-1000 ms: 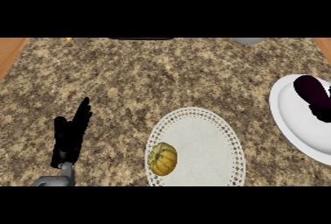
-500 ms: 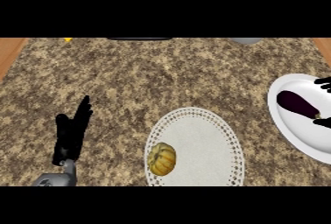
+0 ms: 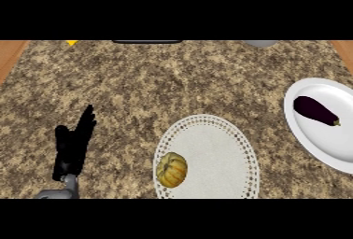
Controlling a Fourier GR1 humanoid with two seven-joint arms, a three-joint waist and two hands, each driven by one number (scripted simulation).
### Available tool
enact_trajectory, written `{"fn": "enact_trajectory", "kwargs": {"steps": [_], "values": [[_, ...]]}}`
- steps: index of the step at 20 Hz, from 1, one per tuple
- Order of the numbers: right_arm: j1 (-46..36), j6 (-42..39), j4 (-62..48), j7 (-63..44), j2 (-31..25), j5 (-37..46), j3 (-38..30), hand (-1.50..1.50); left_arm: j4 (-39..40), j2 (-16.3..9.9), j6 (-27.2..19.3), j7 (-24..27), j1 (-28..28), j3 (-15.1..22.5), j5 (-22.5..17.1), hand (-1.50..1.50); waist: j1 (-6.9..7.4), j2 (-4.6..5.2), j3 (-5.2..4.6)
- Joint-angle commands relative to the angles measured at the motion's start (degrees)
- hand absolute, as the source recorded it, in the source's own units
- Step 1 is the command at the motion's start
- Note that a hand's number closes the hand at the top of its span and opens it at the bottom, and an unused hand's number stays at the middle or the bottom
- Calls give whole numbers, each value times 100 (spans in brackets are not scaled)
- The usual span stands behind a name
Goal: Pick the eggplant from the placemat and place it in the plate
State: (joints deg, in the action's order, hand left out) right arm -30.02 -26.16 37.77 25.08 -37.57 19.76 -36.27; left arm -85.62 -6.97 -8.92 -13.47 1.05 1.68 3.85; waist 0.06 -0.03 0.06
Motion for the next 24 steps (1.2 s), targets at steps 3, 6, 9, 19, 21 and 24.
{"fn": "enact_trajectory", "kwargs": {"steps": [3, 6, 9, 19, 21, 24], "values": [[-124, -589, -955, 531, -406, -452, -246, -150, -154, -59, 186, 61, -186, -26, -81, 0, 88, 26, 3], [-23, -802, -1170, 880, -647, -494, -136, -150, 78, 59, 2, 49, 108, 15, 147, 0, 53, 25, 2], [383, -813, -1141, 1553, -522, -493, -13, -150, 105, 16, 107, 113, 49, -107, 15, 0, 44, 22, 3], [45, -77, -1546, 1467, -597, -493, 407, -150, -277, -22, 281, -93, -201, -98, 38, 0, 73, 19, 2], [493, 155, -1279, 1599, -324, -504, 534, -150, 268, -82, 333, 70, 193, -362, -60, 0, 16, 11, -3], [-64, 624, -1872, 1618, -325, -329, 619, -150, 260, 308, -31, 348, 37, -37, 263, 0, 82, 33, 3]]}}
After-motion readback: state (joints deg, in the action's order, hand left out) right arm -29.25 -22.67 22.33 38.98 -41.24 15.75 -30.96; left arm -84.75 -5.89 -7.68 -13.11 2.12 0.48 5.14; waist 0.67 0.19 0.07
